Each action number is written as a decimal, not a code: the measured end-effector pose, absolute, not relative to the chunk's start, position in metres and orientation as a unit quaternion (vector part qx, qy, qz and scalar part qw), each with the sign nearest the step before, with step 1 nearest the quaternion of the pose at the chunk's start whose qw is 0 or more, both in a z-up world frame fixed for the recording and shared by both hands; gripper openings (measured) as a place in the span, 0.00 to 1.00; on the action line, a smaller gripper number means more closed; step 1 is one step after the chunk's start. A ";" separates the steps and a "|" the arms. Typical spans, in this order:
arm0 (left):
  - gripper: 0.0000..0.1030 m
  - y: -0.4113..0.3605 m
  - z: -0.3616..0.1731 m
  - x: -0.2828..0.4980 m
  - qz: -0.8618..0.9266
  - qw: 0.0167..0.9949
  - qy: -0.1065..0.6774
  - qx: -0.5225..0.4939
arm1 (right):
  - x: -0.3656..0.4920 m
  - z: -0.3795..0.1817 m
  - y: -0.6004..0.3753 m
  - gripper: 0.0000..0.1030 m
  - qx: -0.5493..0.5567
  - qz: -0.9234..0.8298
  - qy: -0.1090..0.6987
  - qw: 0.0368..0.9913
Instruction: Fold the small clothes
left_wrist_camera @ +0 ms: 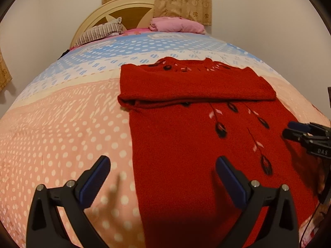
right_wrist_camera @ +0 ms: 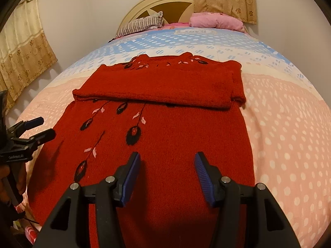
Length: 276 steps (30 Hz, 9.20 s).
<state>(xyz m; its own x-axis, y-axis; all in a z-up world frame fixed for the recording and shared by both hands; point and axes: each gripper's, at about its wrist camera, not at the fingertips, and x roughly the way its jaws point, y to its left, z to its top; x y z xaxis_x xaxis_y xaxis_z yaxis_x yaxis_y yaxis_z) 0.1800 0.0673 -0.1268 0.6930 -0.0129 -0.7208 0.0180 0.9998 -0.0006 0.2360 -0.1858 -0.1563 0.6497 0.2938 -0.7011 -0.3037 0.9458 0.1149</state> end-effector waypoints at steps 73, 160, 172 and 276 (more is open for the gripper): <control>0.08 0.116 -0.161 0.063 -0.163 0.850 0.439 -0.241 | 0.153 -0.148 -0.255 0.76 0.050 0.150 0.377 0.913; 0.08 0.168 -0.069 0.239 -0.179 0.876 0.293 -0.339 | 0.268 -0.024 -0.271 0.08 0.128 0.174 0.243 0.946; 0.08 0.173 -0.083 0.300 -0.151 0.885 0.312 -0.312 | 0.352 -0.044 -0.252 0.08 0.119 0.136 0.281 0.943; 1.00 0.177 -0.159 0.307 0.018 0.898 0.414 -0.146 | 0.426 -0.140 -0.231 0.07 0.006 0.023 0.401 0.916</control>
<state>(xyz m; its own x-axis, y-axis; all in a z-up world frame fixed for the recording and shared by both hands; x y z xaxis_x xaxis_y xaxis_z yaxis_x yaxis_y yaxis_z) 0.3067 0.1775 -0.1585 0.6570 -0.0879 -0.7488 -0.1534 0.9568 -0.2469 0.4261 -0.2305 -0.1405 0.6773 0.0457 -0.7343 -0.0368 0.9989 0.0282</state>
